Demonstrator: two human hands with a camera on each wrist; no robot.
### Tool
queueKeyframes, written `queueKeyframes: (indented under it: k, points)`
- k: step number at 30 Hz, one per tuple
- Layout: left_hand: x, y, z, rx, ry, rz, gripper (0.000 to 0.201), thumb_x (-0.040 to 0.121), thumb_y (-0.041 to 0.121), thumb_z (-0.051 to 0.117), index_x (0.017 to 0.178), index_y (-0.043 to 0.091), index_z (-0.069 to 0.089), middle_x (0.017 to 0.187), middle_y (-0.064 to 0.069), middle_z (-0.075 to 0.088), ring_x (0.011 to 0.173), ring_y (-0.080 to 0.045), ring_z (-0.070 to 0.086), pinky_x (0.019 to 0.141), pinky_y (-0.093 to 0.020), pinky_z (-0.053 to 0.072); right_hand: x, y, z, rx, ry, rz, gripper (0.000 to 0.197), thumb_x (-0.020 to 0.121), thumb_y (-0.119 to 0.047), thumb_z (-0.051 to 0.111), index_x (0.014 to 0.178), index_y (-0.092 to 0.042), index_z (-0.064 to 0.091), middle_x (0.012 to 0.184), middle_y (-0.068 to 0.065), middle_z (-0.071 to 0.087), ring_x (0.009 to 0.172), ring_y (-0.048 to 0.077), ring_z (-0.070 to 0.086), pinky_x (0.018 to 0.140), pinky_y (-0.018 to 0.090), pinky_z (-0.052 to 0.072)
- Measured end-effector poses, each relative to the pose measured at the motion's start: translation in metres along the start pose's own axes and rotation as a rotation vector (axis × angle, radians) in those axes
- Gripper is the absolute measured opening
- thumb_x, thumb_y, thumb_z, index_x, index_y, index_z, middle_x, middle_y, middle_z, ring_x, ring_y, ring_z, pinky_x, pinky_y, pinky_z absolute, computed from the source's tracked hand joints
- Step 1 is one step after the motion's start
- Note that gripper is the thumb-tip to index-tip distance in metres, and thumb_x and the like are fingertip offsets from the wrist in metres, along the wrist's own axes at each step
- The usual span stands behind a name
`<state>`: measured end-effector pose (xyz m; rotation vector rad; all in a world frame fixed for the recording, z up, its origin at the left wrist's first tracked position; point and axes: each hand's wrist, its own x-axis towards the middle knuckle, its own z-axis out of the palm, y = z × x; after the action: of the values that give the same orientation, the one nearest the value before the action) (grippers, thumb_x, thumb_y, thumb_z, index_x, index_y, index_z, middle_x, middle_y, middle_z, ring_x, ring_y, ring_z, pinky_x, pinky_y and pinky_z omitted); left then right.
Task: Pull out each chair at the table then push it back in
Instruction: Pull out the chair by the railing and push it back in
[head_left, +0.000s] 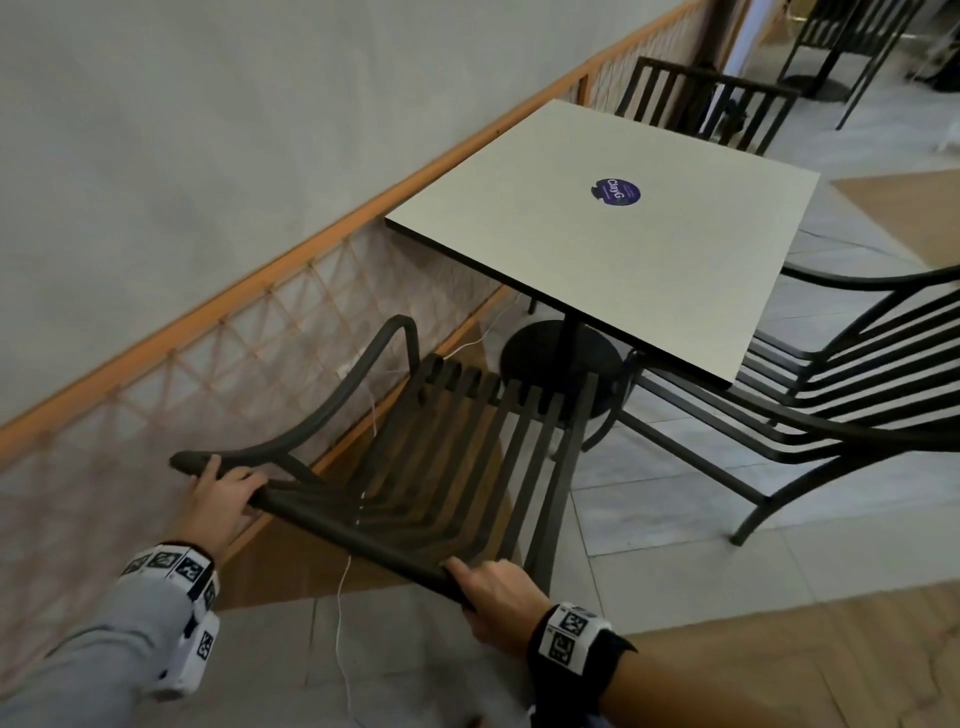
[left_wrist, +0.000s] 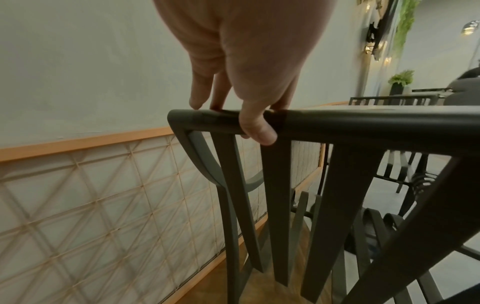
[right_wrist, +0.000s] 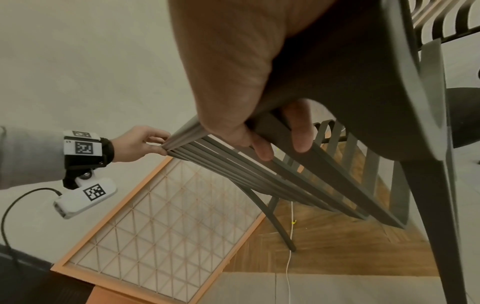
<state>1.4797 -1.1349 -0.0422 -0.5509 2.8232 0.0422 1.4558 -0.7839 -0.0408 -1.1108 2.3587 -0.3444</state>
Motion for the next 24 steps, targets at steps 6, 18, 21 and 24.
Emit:
queueKeyframes:
  k: [6, 18, 21, 24]
  points:
    - [0.057, 0.013, -0.021, -0.026, 0.027, 0.001, 0.042, 0.079, -0.005, 0.062, 0.118, 0.009, 0.061, 0.137, -0.016, 0.053, 0.14, -0.045, 0.022, 0.115, -0.056, 0.023, 0.033, 0.019, -0.023, 0.015, 0.04, 0.041, 0.037, 0.086, -0.012, 0.045, 0.122, -0.007, 0.042, 0.092, 0.024, 0.065, 0.081, 0.045, 0.062, 0.067, 0.047, 0.05]
    - [0.156, 0.044, -0.047, -0.033, 0.015, 0.003, 0.04, 0.075, -0.007, 0.065, 0.11, 0.011, 0.066, 0.134, -0.015, 0.055, 0.139, -0.045, 0.022, 0.113, -0.057, 0.025, 0.087, 0.062, -0.064, 0.046, 0.067, 0.104, 0.04, 0.088, -0.012, 0.046, 0.128, -0.006, 0.039, 0.1, 0.025, 0.063, 0.088, 0.045, 0.061, 0.074, 0.049, 0.049]
    - [0.166, 0.056, -0.051, -0.084, 0.035, 0.001, 0.04, 0.075, -0.012, 0.062, 0.11, 0.007, 0.066, 0.133, -0.02, 0.054, 0.138, -0.048, 0.021, 0.11, -0.057, 0.031, 0.097, 0.072, -0.07, 0.044, 0.069, 0.115, 0.038, 0.088, -0.011, 0.047, 0.125, -0.005, 0.041, 0.1, 0.024, 0.064, 0.087, 0.044, 0.062, 0.074, 0.048, 0.049]
    - [0.181, 0.059, -0.048, -0.103, 0.038, -0.037, 0.042, 0.079, -0.005, 0.058, 0.116, 0.015, 0.064, 0.143, -0.021, 0.043, 0.136, -0.048, 0.023, 0.111, -0.055, 0.028, 0.106, 0.082, -0.075, 0.039, 0.067, 0.126, 0.039, 0.088, -0.012, 0.047, 0.126, -0.005, 0.04, 0.098, 0.024, 0.064, 0.086, 0.044, 0.062, 0.073, 0.05, 0.05]
